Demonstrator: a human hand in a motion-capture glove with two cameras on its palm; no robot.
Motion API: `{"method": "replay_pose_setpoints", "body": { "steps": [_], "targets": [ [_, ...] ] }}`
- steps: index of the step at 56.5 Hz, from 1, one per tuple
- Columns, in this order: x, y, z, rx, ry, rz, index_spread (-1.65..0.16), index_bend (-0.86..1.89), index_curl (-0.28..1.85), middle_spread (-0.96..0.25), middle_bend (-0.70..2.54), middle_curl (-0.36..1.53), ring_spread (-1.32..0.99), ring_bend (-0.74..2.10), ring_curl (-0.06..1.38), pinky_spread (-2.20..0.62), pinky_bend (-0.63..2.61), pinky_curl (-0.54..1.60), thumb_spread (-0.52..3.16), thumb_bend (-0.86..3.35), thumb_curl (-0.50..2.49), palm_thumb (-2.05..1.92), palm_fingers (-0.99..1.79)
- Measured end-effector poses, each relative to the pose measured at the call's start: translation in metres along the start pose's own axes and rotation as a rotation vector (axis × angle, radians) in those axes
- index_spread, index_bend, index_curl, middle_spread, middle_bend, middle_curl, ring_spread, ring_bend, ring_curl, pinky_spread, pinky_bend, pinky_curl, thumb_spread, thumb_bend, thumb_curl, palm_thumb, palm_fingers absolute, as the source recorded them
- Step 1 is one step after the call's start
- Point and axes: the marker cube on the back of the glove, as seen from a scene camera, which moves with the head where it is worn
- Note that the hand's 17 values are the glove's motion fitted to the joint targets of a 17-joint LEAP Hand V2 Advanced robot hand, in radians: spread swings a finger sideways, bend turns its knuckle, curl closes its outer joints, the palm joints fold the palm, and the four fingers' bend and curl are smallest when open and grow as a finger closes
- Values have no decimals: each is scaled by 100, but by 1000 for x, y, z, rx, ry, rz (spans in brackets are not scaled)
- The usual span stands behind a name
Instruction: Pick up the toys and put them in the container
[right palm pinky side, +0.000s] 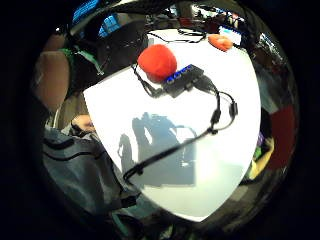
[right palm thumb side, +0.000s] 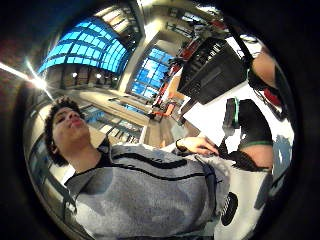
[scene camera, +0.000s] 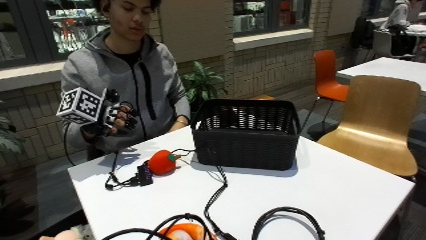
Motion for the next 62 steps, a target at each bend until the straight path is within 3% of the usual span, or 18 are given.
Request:
{"method": "replay_pose_setpoints", "body": {
  "steps": [11,24,38,46,62],
  "targets": [
    [-30,22,6,-72,157,91,-10,24,15,0,34,12,-14,57,16,-8,42,18,115,47,11,38,81],
    [-46,16,19,-97,262,131,-14,22,21,-1,38,17,-19,62,19,-9,45,23,155,58,21,35,74],
    [-21,-29,24,-188,400,168,-21,13,23,-2,33,21,-22,61,20,-10,62,31,156,55,25,27,47],
    [2,-64,22,-232,469,107,-26,13,22,-1,30,23,-20,56,19,-8,75,36,148,49,26,23,25],
    [60,-128,18,-313,524,161,-29,18,26,-1,27,29,-18,52,19,-3,82,37,137,39,28,24,14]
  ]
}}
